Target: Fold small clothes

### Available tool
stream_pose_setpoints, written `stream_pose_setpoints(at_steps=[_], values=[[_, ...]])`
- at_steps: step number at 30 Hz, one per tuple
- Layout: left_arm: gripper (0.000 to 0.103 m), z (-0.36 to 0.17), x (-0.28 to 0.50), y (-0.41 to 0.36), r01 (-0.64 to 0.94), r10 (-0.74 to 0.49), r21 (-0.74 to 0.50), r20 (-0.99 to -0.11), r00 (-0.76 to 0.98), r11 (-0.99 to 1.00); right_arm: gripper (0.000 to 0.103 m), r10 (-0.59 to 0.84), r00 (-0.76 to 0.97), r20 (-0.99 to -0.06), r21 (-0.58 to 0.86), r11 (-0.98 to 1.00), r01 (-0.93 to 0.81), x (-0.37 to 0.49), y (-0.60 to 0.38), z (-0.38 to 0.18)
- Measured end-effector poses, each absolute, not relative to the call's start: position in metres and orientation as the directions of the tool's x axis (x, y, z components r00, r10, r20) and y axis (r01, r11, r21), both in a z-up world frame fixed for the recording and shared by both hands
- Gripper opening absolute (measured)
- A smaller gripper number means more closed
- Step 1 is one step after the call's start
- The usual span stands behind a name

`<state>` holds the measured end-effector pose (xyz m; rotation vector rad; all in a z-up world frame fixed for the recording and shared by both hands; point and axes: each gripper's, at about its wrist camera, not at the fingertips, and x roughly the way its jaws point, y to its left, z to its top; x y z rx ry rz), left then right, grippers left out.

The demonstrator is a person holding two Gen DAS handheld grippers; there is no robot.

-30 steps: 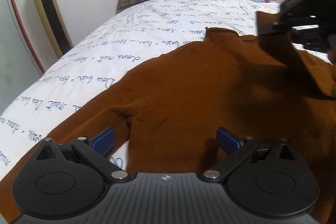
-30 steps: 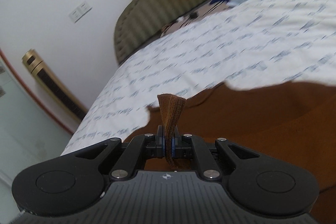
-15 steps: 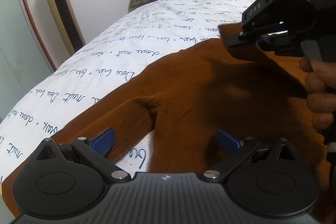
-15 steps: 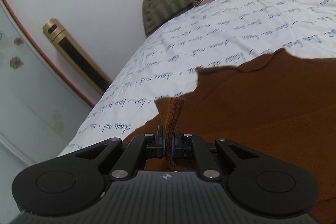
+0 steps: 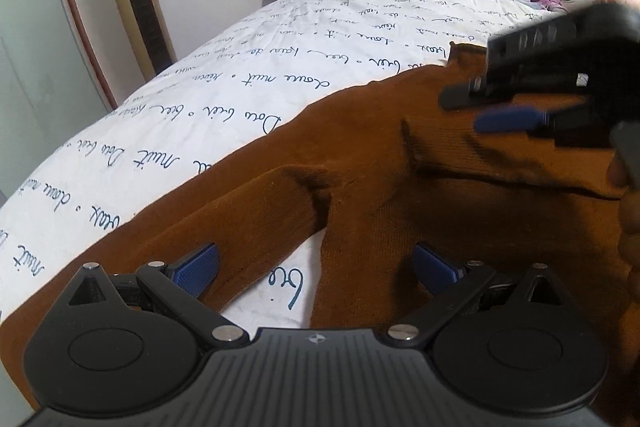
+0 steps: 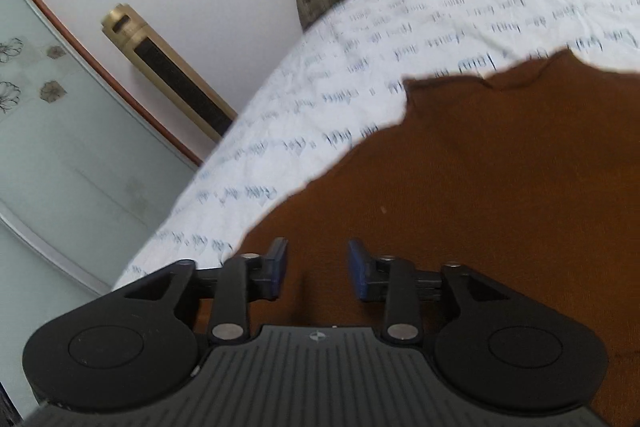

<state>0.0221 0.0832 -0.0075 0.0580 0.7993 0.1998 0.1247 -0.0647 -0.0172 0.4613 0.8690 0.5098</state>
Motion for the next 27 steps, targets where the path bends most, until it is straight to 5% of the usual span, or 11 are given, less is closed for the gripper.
stream_pose_setpoints(at_steps=[5, 8, 15, 27], values=[[0.103, -0.007, 0.021, 0.082, -0.156, 0.205, 0.134, -0.706, 0.678, 0.979, 0.044, 0.607, 0.533, -0.589, 0.581, 0.777, -0.242, 0.115, -0.066, -0.018], [0.103, -0.007, 0.021, 0.082, -0.159, 0.208, 0.135, -0.706, 0.677, 0.978, 0.057, 0.609, 0.540, -0.581, 0.568, 0.779, -0.267, 0.110, -0.068, -0.014], [0.103, -0.006, 0.020, 0.081, -0.166, 0.213, 0.135, -0.708, 0.673, 0.977, 0.058, 0.564, 0.559, -0.607, 0.487, 0.821, -0.299, 0.096, -0.067, -0.010], [0.103, -0.004, 0.005, 0.091, -0.219, 0.243, 0.128, -0.717, 0.654, 0.967, 0.077, 0.419, 0.726, -0.545, 0.071, 0.886, -0.458, 0.042, -0.039, 0.020]])
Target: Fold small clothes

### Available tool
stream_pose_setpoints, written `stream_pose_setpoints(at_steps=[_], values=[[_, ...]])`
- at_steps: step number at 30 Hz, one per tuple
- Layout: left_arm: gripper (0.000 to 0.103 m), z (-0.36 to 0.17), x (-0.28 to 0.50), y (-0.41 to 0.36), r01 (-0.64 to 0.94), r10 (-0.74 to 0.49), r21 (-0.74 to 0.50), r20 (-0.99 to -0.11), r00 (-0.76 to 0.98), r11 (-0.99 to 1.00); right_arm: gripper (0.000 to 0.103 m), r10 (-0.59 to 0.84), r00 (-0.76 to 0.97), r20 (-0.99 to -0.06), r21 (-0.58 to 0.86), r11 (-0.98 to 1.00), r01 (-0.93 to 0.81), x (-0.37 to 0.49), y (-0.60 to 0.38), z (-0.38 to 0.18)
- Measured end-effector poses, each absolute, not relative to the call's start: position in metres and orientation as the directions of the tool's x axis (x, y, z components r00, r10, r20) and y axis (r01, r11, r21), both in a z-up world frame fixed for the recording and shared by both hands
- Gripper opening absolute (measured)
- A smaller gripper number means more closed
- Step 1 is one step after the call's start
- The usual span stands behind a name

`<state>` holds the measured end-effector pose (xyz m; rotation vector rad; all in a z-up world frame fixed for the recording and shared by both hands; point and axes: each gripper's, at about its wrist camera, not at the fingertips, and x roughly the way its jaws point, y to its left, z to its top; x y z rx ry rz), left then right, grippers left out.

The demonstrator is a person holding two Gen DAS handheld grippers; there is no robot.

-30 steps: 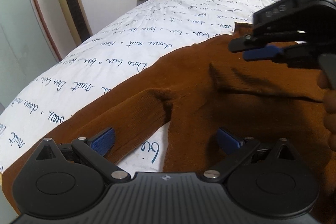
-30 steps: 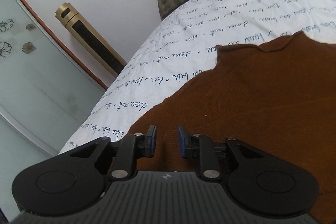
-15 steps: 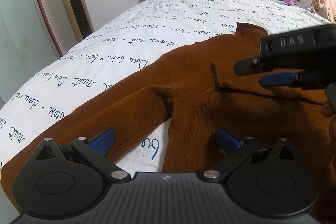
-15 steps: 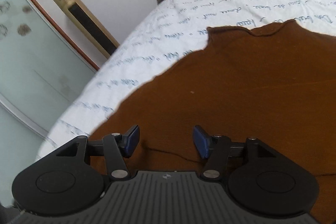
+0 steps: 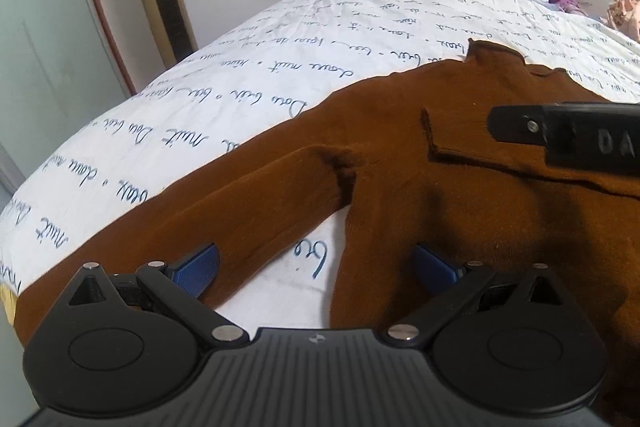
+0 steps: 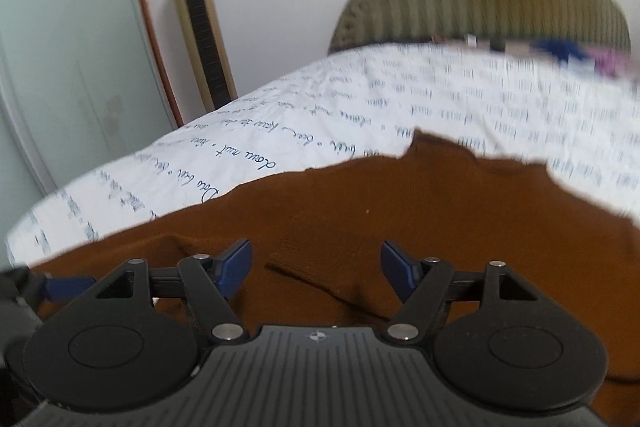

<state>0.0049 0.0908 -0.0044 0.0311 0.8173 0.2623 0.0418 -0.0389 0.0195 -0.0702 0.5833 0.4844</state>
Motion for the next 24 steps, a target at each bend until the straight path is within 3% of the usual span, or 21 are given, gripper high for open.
stream_pose_setpoints(at_steps=[5, 8, 14, 20, 24], values=[[0.103, -0.010, -0.011, 0.104, -0.260, 0.254, 0.109, -0.732, 0.632, 0.959, 0.094, 0.322, 0.842, -0.432, -0.197, 0.878, -0.437, 0.006, -0.025, 0.025], [0.103, -0.012, -0.022, 0.118, -0.291, 0.216, 0.036, -0.756, 0.618, 0.956, 0.103, 0.317, 0.864, -0.392, -0.251, 0.866, -0.431, -0.008, -0.024, 0.026], [0.103, -0.013, -0.051, 0.154, -0.406, 0.129, -0.173, -0.777, 0.617, 0.897, 0.103, 0.330, 0.853, -0.405, -0.194, 0.880, -0.433, -0.011, -0.031, 0.027], [0.102, -0.015, -0.084, 0.219, -0.530, 0.012, -0.552, -0.685, 0.728, 0.644, 0.103, 0.351, 0.834, -0.426, -0.116, 0.893, -0.435, -0.015, -0.039, 0.024], [0.098, -0.020, -0.093, 0.255, -0.590, 0.033, -0.646, -0.660, 0.750, 0.485, 0.103, 0.344, 0.837, -0.425, -0.107, 0.899, -0.424, -0.018, -0.042, 0.019]])
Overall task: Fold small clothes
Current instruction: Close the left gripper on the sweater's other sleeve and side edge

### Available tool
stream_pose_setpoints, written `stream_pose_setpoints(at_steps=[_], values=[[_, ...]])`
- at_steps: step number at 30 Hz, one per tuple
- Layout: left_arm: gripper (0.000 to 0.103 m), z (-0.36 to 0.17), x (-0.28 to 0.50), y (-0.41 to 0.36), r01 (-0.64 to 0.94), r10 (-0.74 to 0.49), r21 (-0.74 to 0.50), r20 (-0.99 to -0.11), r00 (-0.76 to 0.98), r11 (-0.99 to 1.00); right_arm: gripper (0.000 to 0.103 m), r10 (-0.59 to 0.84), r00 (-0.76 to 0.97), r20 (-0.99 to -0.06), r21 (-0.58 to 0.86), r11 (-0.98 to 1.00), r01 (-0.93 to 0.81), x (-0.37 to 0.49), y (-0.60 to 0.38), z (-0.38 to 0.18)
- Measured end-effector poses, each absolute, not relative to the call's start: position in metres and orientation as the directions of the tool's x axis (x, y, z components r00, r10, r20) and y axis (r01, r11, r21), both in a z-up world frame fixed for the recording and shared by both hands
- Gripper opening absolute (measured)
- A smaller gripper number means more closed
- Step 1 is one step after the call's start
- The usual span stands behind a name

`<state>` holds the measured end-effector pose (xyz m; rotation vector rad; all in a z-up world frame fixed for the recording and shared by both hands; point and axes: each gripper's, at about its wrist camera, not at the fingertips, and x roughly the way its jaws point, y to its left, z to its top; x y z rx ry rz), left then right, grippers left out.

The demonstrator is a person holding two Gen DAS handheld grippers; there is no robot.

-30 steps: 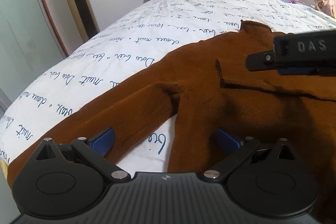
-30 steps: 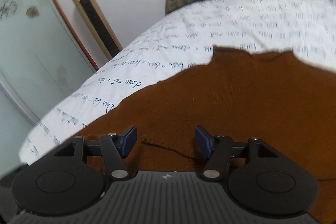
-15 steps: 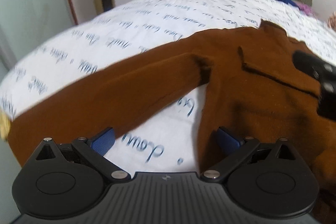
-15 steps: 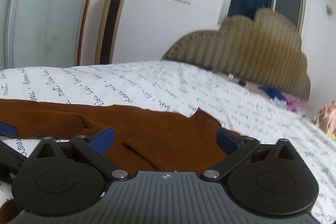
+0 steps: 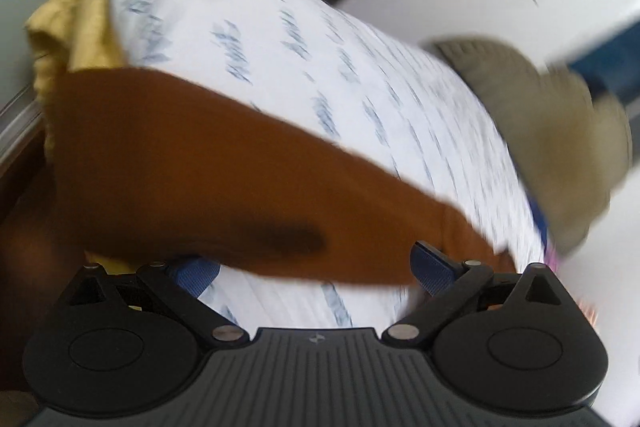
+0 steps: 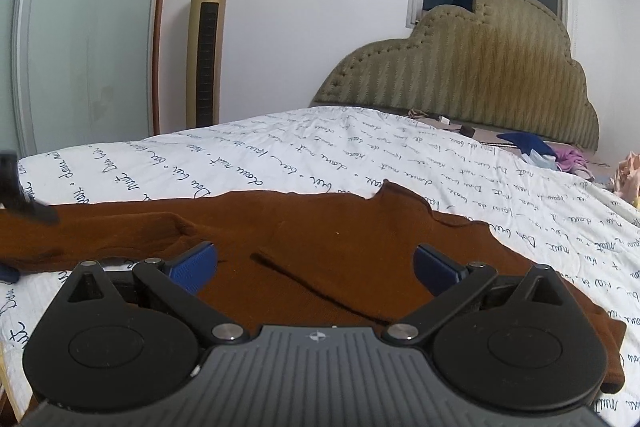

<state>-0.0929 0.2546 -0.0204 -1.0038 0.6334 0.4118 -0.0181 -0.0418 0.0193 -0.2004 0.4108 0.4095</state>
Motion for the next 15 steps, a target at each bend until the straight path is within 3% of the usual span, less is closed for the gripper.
stream_pose_setpoints(at_steps=[2, 4, 5, 7, 11, 15], values=[[0.087, -0.020, -0.094, 0.267, -0.625, 0.064, -0.645, -0.671, 0.738, 0.441, 0.103, 0.345, 0.835, -0.430, -0.095, 0.902, -0.421, -0.017, -0.044, 0.018], [0.059, -0.017, -0.092, 0.274, -0.658, 0.102, -0.624, -0.689, 0.718, 0.421, 0.103, 0.347, 0.832, -0.433, -0.080, 0.905, -0.418, -0.017, -0.047, 0.017], [0.052, -0.017, -0.090, 0.276, -0.674, 0.118, -0.610, -0.699, 0.706, 0.418, 0.103, 0.347, 0.832, -0.433, -0.072, 0.907, -0.416, -0.016, -0.049, 0.017], [0.021, -0.017, -0.085, 0.280, -0.699, 0.137, -0.577, -0.722, 0.678, 0.423, 0.103, 0.346, 0.832, -0.433, -0.058, 0.911, -0.408, -0.015, -0.053, 0.016], [0.012, -0.008, -0.071, 0.272, -0.713, 0.212, -0.496, -0.727, 0.653, 0.496, 0.103, 0.332, 0.836, -0.437, -0.042, 0.921, -0.388, -0.013, -0.062, 0.015], [0.012, 0.028, -0.038, 0.228, -0.637, 0.369, -0.276, -0.625, 0.688, 0.720, 0.103, 0.307, 0.845, -0.438, -0.011, 0.938, -0.346, -0.010, -0.077, 0.015]])
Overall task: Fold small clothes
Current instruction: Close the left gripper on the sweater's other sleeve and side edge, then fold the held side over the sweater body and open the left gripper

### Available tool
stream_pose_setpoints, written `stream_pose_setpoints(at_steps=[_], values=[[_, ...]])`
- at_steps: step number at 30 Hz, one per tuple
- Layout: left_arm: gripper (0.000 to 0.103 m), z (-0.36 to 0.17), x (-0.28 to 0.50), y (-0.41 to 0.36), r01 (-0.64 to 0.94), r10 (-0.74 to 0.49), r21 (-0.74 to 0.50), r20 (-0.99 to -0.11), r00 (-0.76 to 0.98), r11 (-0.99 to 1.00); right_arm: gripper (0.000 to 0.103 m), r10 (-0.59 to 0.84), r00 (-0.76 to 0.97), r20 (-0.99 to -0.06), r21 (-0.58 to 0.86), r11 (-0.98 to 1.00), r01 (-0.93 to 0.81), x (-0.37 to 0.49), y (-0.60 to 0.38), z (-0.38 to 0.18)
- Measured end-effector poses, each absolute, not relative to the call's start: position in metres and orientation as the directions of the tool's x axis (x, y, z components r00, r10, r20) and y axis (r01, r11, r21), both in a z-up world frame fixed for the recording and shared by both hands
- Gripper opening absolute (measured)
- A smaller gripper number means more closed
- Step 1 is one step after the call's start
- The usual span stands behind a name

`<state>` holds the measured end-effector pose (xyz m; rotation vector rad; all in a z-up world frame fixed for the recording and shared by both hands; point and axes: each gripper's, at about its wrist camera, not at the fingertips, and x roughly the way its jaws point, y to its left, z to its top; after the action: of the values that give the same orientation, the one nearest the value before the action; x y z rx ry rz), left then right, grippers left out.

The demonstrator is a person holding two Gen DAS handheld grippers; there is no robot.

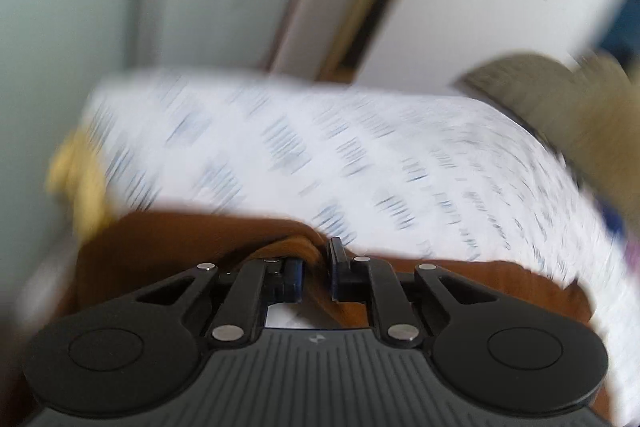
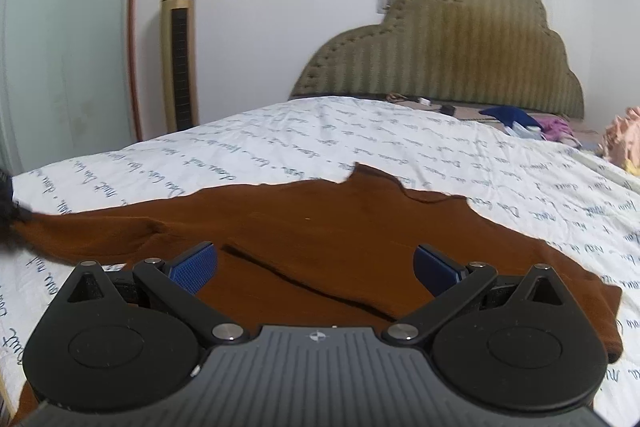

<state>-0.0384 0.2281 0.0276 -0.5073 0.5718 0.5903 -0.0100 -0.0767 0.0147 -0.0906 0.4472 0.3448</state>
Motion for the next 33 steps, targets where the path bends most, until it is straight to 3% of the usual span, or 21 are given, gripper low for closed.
stream_pose_setpoints(at_steps=[3, 5, 7, 8, 10, 12, 16, 19, 22, 25, 29, 33], values=[[0.012, 0.046, -0.003, 0.167, -0.424, 0.340, -0.015, -0.572, 0.746, 0.906, 0.103, 0.297, 0.848, -0.439, 0.042, 0.950, -0.310, -0.004, -0.095, 0.017], [0.013, 0.043, 0.007, 0.111, -0.137, 0.201, 0.156, -0.560, 0.804, 0.978, 0.103, 0.277, 0.858, -0.432, 0.081, 0.960, -0.269, -0.001, -0.111, 0.018], [0.022, 0.026, 0.004, 0.063, 0.165, 0.006, 0.220, -0.618, 0.786, 0.961, 0.103, 0.253, 0.871, -0.422, 0.124, 0.967, -0.221, 0.001, -0.129, 0.021], [0.025, 0.018, -0.001, 0.050, 0.235, -0.038, 0.227, -0.638, 0.770, 0.945, 0.103, 0.240, 0.876, -0.418, 0.142, 0.970, -0.198, 0.001, -0.137, 0.022], [0.043, 0.000, -0.011, 0.029, 0.318, -0.075, 0.257, -0.659, 0.748, 0.913, 0.103, 0.221, 0.880, -0.419, 0.161, 0.973, -0.168, 0.003, -0.150, 0.023], [0.059, -0.012, -0.016, 0.023, 0.311, -0.052, 0.283, -0.658, 0.751, 0.907, 0.103, 0.209, 0.881, -0.425, 0.164, 0.975, -0.152, 0.005, -0.159, 0.022], [0.061, 0.000, -0.028, 0.063, 0.198, -0.030, 0.194, -0.637, 0.771, 0.961, 0.103, 0.264, 0.861, -0.434, 0.152, 0.964, -0.219, 0.008, -0.152, 0.021], [0.063, 0.021, -0.036, 0.114, 0.029, 0.041, 0.101, -0.629, 0.776, 0.994, 0.103, 0.398, 0.807, -0.437, 0.126, 0.915, -0.384, 0.007, -0.122, 0.023], [0.064, 0.039, -0.050, 0.173, -0.165, 0.163, 0.057, -0.626, 0.763, 0.985, 0.103, 0.566, 0.669, -0.482, 0.125, 0.800, -0.587, 0.005, -0.076, 0.022], [0.065, 0.049, -0.066, 0.214, -0.273, 0.268, 0.091, -0.623, 0.735, 0.958, 0.099, 0.701, 0.489, -0.519, 0.165, 0.644, -0.747, -0.001, -0.028, 0.020], [0.067, 0.038, -0.078, 0.254, -0.299, 0.318, 0.144, -0.652, 0.688, 0.943, 0.097, 0.685, 0.467, -0.559, -0.116, 0.493, -0.862, -0.034, 0.038, 0.012], [0.067, 0.018, -0.081, 0.271, -0.234, 0.293, 0.181, -0.687, 0.665, 0.955, 0.094, 0.649, 0.512, -0.563, -0.393, 0.334, -0.857, -0.070, 0.087, -0.010]])
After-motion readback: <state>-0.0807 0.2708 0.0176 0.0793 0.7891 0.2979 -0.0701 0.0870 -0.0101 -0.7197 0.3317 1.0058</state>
